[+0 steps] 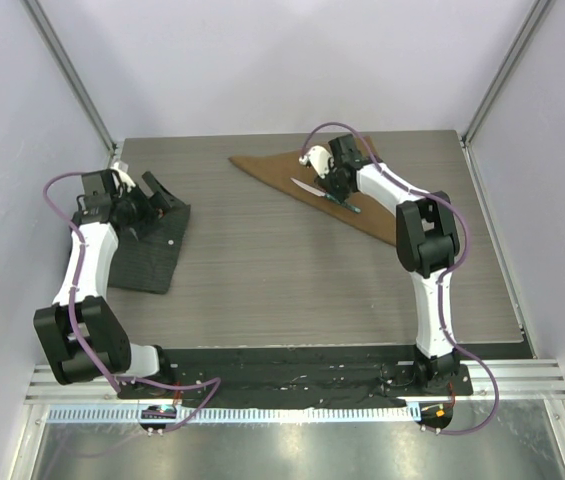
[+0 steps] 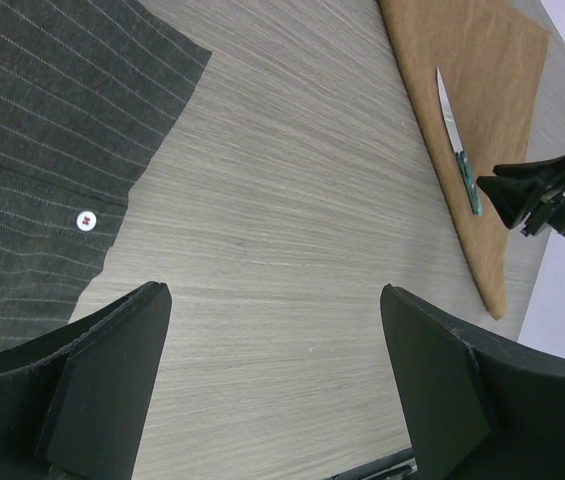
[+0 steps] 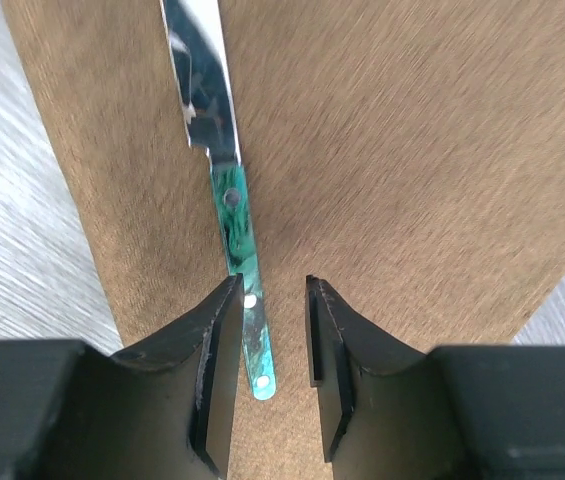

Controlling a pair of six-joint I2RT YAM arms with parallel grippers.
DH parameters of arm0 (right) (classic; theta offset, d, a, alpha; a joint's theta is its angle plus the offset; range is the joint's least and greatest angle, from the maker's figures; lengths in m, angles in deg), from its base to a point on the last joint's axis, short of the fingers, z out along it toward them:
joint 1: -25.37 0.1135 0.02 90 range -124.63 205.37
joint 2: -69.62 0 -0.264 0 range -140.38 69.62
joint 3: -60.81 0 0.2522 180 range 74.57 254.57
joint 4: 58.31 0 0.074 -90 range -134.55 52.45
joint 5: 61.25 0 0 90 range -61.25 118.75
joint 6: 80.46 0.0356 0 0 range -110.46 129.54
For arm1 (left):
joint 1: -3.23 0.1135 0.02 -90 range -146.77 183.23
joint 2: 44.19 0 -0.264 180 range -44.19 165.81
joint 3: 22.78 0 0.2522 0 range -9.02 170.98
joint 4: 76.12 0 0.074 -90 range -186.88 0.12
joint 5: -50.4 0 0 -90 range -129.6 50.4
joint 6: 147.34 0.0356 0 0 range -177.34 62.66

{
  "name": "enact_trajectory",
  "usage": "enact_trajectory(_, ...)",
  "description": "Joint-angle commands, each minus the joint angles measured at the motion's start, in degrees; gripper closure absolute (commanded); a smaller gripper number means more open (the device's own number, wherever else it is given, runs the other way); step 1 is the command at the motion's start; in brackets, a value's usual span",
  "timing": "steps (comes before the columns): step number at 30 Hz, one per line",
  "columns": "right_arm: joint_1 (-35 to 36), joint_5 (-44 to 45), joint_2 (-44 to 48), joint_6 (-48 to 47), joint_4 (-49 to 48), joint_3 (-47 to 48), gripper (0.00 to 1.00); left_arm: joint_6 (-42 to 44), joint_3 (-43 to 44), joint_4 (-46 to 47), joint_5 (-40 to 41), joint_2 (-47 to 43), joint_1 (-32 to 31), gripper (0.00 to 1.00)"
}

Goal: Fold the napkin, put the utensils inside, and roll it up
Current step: Place the utensil onto the napkin

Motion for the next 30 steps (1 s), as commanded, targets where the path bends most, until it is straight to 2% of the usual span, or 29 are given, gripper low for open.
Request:
enact_trajectory(1,-0.2,-4.1,8.1,6.4,-4.5,2.1,0.62,-2.5,0.1,4.8,1.1,1.4,0.3,0.10)
enact_trajectory(5,-0.1,-7.6,15.8,14.8,-12.7,-5.4,0.61,-8.9,0.9,9.1,5.3,3.1,-2.6,0.12)
enact_trajectory(9,-0.1,-10.5,26.3,23.4,-20.9,-15.3,0.61,-14.2,3.8,14.8,12.2,7.8,-9.2,0.14)
enact_trajectory(13,-0.1,-10.9,36.5,30.6,-26.3,-26.0,0.60,-19.3,10.5,19.8,16.9,17.7,-16.4,0.16)
enact_trajectory(18,-0.1,-12.7,47.2,39.1,-29.4,-33.8,0.58,-26.5,20.2,28.7,18.9,33.2,-19.4,0.22)
enact_trajectory(21,-0.1,-13.8,50.9,41.5,-29.6,-37.0,0.57,-27.2,27.9,29.1,21.3,41.2,-21.4,0.24)
enact_trajectory(26,-0.1,-14.5,53.0,42.3,-27.8,-38.4,0.56,-28.0,34.5,30.4,23.6,49.8,-22.4,0.33)
enact_trajectory(30,-0.1,-16.1,53.6,43.2,-27.6,-39.6,0.56,-27.8,38.7,31.8,22.8,56.2,-22.5,0.34)
